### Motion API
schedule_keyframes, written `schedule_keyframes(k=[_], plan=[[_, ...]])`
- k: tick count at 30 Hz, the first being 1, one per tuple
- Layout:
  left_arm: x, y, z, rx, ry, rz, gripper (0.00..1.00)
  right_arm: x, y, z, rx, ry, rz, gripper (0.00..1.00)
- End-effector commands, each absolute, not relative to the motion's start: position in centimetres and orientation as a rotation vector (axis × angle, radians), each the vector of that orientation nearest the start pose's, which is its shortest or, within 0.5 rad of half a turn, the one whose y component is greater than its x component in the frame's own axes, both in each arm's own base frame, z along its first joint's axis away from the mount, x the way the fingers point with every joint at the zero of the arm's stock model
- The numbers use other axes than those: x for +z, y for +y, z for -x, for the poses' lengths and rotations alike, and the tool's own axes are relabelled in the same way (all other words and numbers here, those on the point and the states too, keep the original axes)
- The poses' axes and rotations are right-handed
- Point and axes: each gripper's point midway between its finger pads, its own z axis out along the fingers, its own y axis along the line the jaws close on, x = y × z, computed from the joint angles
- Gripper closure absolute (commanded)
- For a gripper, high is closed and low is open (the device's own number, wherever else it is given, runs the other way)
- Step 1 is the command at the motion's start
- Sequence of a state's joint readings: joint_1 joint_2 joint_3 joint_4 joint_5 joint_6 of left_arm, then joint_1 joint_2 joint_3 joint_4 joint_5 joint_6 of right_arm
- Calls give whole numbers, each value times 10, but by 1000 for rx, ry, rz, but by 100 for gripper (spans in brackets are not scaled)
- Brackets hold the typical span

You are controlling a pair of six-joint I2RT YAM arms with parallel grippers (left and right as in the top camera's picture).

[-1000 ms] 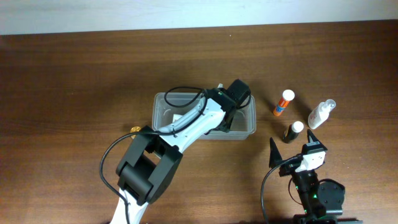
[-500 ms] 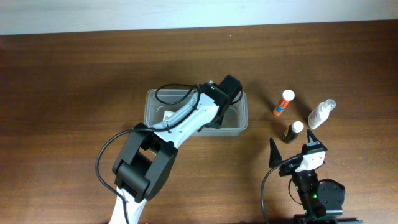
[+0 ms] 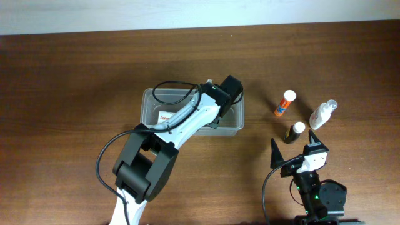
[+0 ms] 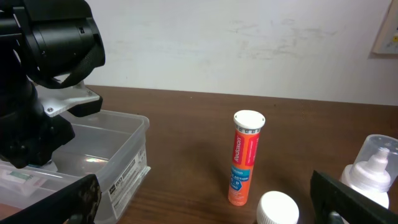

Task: Pack container
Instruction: 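Lower the Panadol box into the container and open the left gripper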

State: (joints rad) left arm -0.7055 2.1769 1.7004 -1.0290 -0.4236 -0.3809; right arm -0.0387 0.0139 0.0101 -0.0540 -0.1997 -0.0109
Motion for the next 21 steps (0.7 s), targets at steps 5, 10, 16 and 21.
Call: schedule_keyframes(k=[5,10,16,21], plan=[[39,-228,-373,448,2833,-467,100,160,22,-245,115,1628,120,2],[52,-239,-376,360,2850,-457,100,160,22,-245,115,1628,120,2],[52,-270,-362,94,2922,-590,100,160,22,-245,116,1628,119,2],[51,-270,-361,87,2924,-628,100,160,22,-245,116,1628,119,2]])
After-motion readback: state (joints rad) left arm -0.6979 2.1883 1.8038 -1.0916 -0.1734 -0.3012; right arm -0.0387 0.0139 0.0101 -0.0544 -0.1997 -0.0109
